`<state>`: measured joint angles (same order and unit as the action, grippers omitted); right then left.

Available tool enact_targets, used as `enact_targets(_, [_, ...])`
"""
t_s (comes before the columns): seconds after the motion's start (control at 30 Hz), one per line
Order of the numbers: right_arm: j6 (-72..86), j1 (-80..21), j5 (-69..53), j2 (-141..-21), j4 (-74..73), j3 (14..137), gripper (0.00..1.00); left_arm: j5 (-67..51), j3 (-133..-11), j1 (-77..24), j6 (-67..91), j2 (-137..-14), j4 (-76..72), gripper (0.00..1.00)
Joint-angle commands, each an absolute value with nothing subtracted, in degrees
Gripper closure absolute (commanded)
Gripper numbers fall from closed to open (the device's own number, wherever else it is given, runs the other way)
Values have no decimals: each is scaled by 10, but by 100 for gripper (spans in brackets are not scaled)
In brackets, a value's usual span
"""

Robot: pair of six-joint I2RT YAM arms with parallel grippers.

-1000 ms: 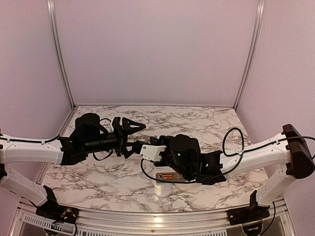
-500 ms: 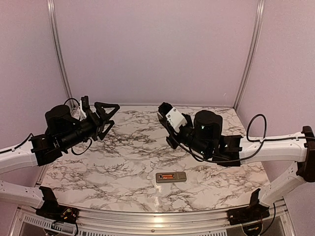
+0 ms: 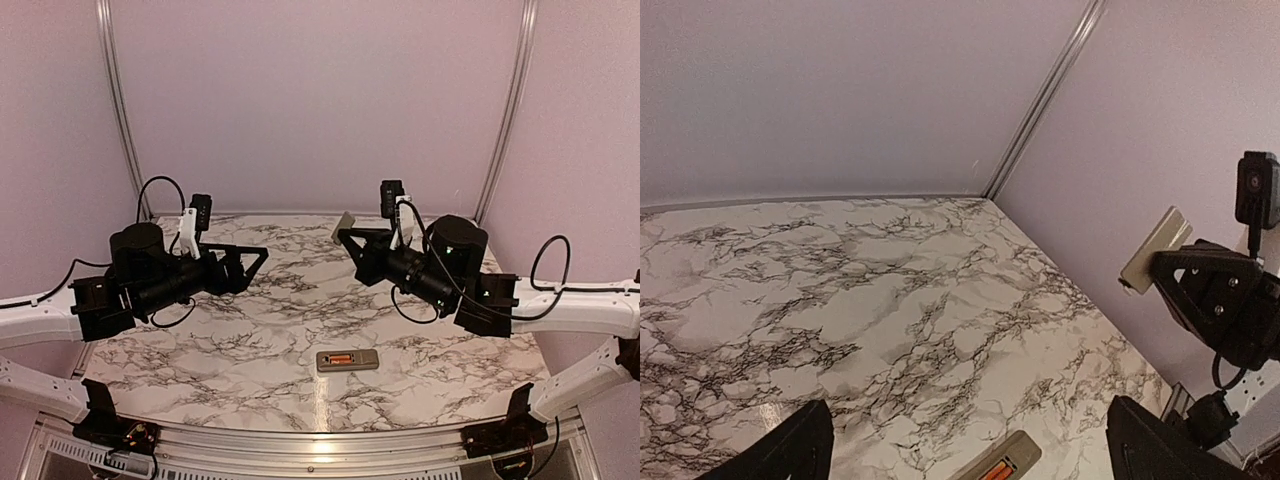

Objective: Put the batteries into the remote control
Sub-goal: Pass from the right arm to the left

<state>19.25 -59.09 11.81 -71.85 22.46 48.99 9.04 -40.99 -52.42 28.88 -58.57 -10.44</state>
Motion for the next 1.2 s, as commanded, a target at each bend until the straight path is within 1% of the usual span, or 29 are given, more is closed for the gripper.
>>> enact_targets(0.0, [315,-585,91,-715,232,487,100,115,-463,-589,116,-631,-72,2])
enact_targets(0.13, [367,-585,79,-721,252,465,100,135,-512,-635,49,-684,-54,11])
enact_targets(0.37, [414,-584,66,-727,288,430,100,161,-560,-680,-27,-768,-48,19])
enact_targets(0.63, [447,-584,30,-730,310,403,100,169,-566,-685,-69,-810,-75,33])
enact_targets(1.07, [476,-585,8,-734,348,373,100,156,-617,-685,-70,-871,-68,41])
enact_targets(1.13, [478,-585,7,-734,350,371,100,158,-624,-685,-65,-876,-70,44])
enact_targets(1.17, [479,-585,6,-734,350,370,100,159,-627,-685,-64,-878,-70,48])
